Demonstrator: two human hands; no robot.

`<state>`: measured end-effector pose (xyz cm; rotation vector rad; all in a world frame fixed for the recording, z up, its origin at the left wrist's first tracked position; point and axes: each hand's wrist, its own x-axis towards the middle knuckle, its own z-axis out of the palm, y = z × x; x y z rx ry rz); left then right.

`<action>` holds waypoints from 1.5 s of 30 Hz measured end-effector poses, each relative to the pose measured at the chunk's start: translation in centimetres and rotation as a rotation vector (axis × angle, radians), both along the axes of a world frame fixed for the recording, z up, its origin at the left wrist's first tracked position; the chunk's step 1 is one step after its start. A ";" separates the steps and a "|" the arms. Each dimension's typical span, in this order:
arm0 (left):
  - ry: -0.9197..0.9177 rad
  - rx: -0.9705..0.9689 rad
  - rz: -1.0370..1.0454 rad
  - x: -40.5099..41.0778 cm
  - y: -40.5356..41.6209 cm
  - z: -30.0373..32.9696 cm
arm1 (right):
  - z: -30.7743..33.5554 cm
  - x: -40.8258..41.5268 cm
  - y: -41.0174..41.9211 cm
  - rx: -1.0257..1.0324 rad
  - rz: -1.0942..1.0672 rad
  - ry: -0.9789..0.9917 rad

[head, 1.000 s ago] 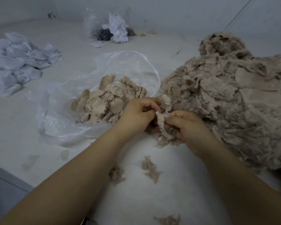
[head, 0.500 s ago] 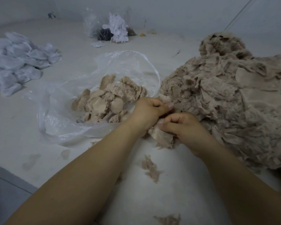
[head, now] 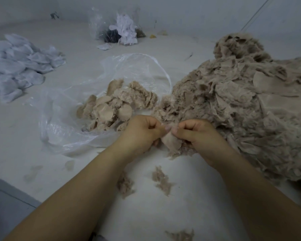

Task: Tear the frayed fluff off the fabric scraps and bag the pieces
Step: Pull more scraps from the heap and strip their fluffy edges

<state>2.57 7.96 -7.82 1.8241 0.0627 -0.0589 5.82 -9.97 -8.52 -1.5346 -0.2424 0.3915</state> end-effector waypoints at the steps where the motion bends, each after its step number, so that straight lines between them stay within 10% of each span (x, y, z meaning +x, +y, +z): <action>1: 0.013 -0.041 -0.009 -0.1 0.1 -0.1 | 0.0 0.0 0.0 -0.006 -0.005 0.000; 9: 0.031 -0.210 0.063 -0.3 2.0 0.2 | -0.1 0.2 0.1 -0.045 -0.043 0.014; 24: 0.257 -0.019 -0.296 -0.8 1.8 1.4 | -0.2 0.2 0.1 -0.017 -0.076 0.028; 34: 0.193 0.132 -0.104 -1.0 -2.0 0.6 | -0.3 0.3 0.2 0.036 -0.116 0.061; 45: 0.340 0.229 -0.556 -2.1 1.6 2.2 | -0.5 0.4 0.2 0.000 -0.136 0.045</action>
